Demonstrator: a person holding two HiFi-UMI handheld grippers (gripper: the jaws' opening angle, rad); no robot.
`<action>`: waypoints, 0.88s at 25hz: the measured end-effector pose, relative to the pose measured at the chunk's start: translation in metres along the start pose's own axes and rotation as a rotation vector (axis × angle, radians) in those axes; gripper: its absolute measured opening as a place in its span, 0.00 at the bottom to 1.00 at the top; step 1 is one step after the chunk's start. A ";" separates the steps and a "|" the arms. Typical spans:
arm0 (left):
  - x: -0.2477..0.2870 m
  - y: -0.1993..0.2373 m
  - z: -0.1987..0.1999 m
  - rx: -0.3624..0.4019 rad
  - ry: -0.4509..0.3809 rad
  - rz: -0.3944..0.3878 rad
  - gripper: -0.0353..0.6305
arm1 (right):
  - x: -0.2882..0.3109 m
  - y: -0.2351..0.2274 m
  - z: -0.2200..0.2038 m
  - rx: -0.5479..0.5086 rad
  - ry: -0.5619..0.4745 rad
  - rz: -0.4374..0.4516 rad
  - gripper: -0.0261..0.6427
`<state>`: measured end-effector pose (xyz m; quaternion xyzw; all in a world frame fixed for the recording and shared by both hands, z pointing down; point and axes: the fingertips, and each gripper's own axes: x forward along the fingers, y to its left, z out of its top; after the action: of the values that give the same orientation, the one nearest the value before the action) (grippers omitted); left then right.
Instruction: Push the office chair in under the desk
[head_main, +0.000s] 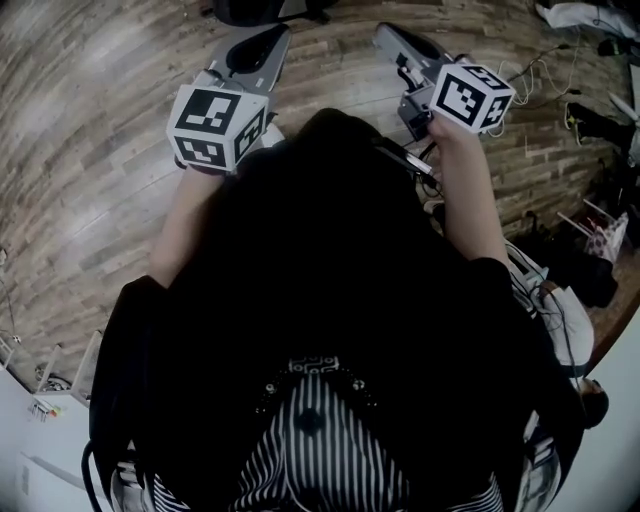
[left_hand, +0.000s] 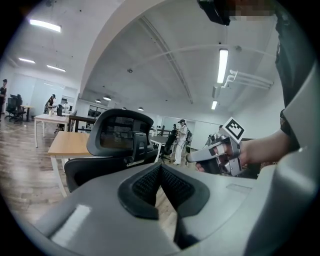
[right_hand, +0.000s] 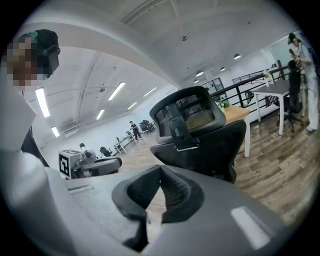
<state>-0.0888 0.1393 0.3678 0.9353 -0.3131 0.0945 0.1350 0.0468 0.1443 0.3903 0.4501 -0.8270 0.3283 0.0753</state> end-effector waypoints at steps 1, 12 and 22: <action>0.002 0.002 0.002 0.005 0.000 0.001 0.06 | 0.001 -0.001 0.004 -0.003 0.000 0.004 0.04; 0.046 0.052 0.033 0.031 0.009 0.091 0.06 | 0.055 -0.027 0.056 -0.034 0.011 0.087 0.04; 0.083 0.084 0.064 0.048 -0.006 0.166 0.06 | 0.083 -0.048 0.111 -0.090 -0.037 0.170 0.04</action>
<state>-0.0688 0.0081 0.3456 0.9094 -0.3876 0.1100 0.1033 0.0554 0.0010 0.3623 0.3806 -0.8773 0.2877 0.0521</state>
